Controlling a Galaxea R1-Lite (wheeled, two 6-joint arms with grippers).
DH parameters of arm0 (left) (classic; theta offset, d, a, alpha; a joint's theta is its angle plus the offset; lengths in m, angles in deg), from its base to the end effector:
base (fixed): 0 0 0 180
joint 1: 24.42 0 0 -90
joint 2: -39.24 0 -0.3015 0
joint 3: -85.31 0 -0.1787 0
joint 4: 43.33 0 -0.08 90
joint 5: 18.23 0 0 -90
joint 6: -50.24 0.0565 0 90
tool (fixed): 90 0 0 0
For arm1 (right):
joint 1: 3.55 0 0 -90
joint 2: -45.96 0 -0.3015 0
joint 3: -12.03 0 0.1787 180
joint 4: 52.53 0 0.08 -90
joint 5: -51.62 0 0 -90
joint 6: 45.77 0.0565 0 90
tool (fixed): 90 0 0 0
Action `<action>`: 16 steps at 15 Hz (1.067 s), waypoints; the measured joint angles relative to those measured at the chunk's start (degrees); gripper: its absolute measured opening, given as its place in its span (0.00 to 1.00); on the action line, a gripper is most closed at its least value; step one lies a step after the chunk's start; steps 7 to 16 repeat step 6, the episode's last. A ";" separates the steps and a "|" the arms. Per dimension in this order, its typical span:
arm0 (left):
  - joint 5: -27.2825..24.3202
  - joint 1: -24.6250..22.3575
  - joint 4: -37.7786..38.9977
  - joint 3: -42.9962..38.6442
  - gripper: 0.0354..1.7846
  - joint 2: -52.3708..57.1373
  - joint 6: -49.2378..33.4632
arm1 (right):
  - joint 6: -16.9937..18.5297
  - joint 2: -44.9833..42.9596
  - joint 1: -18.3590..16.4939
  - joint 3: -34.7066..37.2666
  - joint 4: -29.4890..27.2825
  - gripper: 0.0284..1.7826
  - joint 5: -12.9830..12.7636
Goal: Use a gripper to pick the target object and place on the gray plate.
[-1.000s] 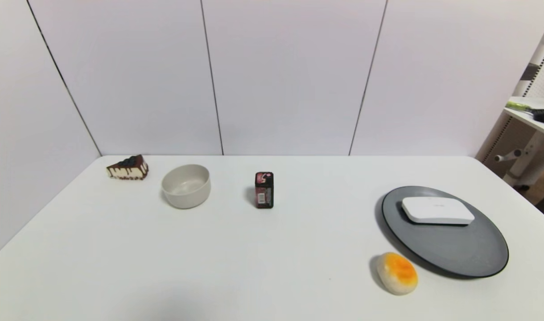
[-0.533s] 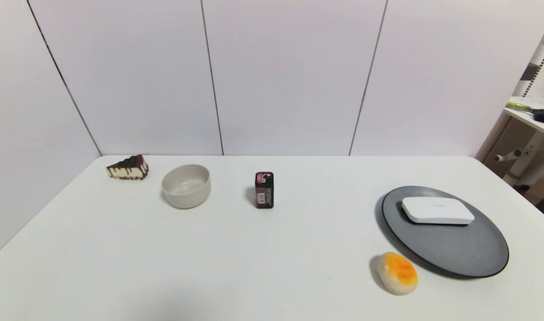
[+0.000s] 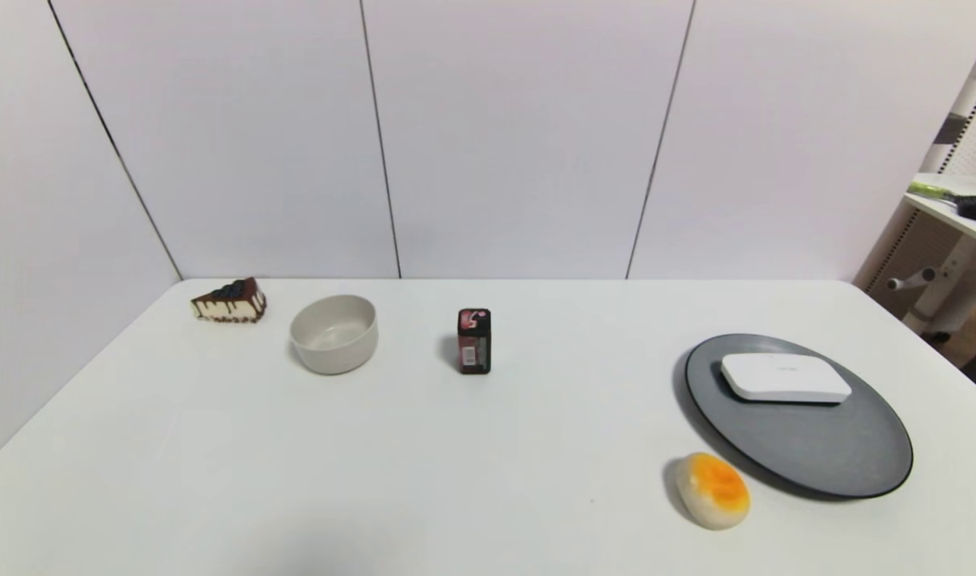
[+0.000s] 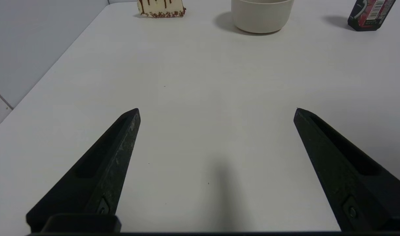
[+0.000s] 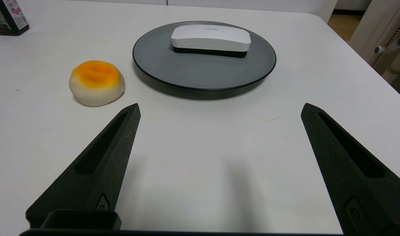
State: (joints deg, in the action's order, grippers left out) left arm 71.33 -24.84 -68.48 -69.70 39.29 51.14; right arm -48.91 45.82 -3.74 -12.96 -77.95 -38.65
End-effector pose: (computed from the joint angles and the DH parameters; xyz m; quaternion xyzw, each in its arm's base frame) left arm -0.0031 -0.0005 0.0751 0.0078 0.0010 -0.0002 1.0000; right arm -0.0032 -0.0003 0.0745 -0.0274 0.0026 -0.0039 0.9996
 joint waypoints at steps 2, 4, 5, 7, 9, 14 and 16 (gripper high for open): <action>0.00 0.00 -0.02 0.00 0.94 0.00 0.00 | 0.05 0.00 0.00 0.00 0.04 0.95 0.02; 0.00 0.00 -0.02 0.00 0.94 0.00 0.02 | 0.29 0.00 0.00 0.00 0.06 0.95 0.13; 0.00 0.00 -0.02 0.00 0.94 0.00 0.04 | 1.16 0.00 0.00 0.00 0.11 0.95 -0.04; 0.00 0.00 -0.02 0.00 0.94 0.00 0.04 | 2.78 0.00 0.00 0.00 0.17 0.95 -0.30; 0.00 0.00 -0.02 0.00 0.94 0.00 0.04 | 2.78 0.00 0.00 0.00 0.17 0.95 -0.30; 0.00 0.00 -0.02 0.00 0.94 0.00 0.04 | 2.78 0.00 0.00 0.00 0.17 0.95 -0.30; 0.00 0.00 -0.02 0.00 0.94 0.00 0.04 | 2.78 0.00 0.00 0.00 0.17 0.95 -0.30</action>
